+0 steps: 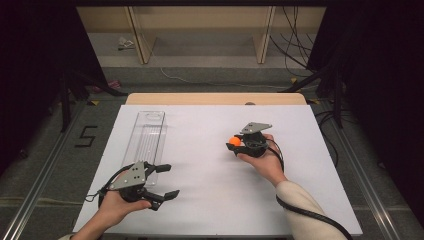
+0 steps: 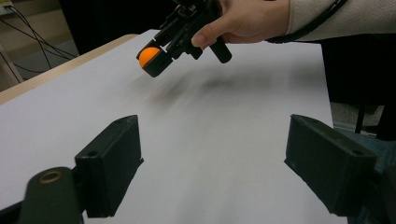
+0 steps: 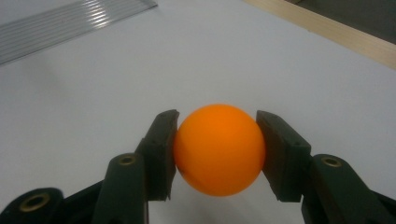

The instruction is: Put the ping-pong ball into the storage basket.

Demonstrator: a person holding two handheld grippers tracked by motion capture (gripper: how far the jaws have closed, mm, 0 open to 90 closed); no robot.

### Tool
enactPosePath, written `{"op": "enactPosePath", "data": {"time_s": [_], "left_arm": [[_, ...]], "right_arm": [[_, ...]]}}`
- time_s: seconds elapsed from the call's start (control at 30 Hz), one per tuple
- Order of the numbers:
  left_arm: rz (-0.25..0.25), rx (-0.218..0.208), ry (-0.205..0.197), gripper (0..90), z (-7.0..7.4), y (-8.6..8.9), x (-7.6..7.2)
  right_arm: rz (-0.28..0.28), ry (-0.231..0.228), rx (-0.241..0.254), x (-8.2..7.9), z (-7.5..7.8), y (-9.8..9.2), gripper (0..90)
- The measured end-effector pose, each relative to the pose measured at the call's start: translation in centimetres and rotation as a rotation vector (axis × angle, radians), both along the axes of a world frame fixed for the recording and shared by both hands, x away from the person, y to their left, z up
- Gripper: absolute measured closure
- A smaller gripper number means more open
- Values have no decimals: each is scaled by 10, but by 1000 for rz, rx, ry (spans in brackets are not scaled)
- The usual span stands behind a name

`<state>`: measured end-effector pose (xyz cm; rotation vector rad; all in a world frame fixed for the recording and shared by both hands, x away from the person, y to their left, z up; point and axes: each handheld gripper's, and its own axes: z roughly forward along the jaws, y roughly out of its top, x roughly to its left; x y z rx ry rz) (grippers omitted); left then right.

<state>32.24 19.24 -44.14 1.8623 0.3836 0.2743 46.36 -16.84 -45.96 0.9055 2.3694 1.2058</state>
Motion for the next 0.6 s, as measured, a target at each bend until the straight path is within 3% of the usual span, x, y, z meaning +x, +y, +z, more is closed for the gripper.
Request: {"op": "enactPosePath", "data": {"time_s": [0.6], "left_arm": [[0, -2, 1, 178, 0, 0, 0]], "right_arm": [[22, -21, 27, -2, 9, 7, 513]]}}
